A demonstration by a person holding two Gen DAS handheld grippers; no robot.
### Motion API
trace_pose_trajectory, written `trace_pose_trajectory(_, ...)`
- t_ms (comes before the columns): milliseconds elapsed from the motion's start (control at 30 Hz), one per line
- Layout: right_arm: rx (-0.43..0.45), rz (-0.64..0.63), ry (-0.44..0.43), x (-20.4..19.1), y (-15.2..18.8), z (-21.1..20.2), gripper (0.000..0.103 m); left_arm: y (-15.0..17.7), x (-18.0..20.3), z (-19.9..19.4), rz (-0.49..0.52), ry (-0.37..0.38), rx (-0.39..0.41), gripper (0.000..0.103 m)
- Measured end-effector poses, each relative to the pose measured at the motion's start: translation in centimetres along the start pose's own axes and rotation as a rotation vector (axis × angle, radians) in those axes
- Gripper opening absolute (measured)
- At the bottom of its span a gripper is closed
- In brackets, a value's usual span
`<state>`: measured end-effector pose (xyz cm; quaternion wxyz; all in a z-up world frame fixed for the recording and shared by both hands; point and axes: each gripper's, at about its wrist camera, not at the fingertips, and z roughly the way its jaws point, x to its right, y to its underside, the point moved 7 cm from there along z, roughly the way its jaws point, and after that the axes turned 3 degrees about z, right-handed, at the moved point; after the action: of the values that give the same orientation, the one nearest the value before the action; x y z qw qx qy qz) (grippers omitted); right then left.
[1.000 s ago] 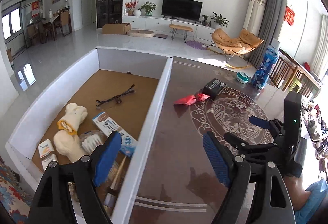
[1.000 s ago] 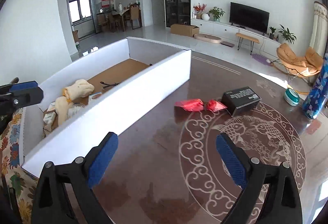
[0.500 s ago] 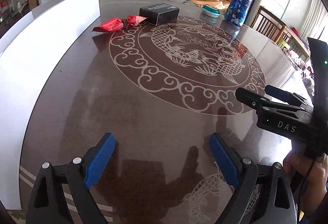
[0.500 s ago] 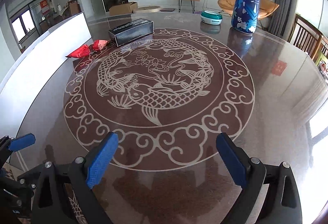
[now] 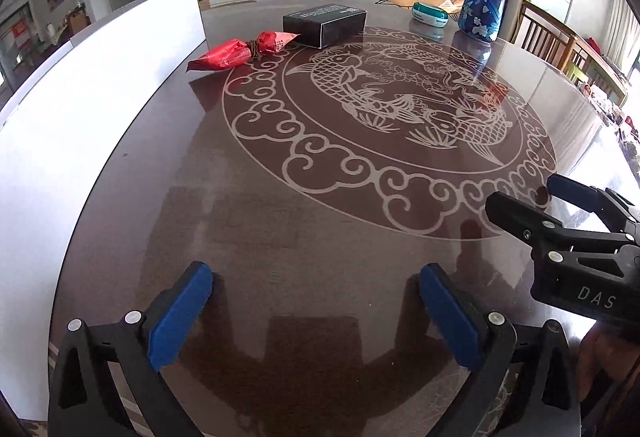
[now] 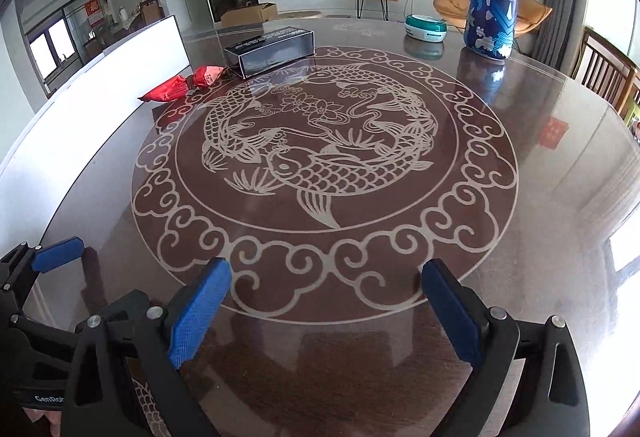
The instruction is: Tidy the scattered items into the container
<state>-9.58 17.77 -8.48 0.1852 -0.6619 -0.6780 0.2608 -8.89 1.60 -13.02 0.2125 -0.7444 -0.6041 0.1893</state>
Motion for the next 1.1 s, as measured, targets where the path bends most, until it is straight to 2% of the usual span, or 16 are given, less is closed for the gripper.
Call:
trace_pose_trajectory(433,-0.007,0.007,0.029,0.2,0.0,0.4,0.103,-0.4,0.0,0.2,-0.015,-0.012,0.008,0.103)
trace_pose_trajectory(800,0.016,0.088,0.035,1.7,-0.3,-0.1,0.103,-0.7,-0.2,0.5,-0.047,-0.034,0.009,0.103)
trace_pose_trajectory(1100,0.036,0.112,0.032,2.0,-0.4,-0.4,0.103,-2.9,-1.2,2.0,-0.103,-0.071,0.004,0.103)
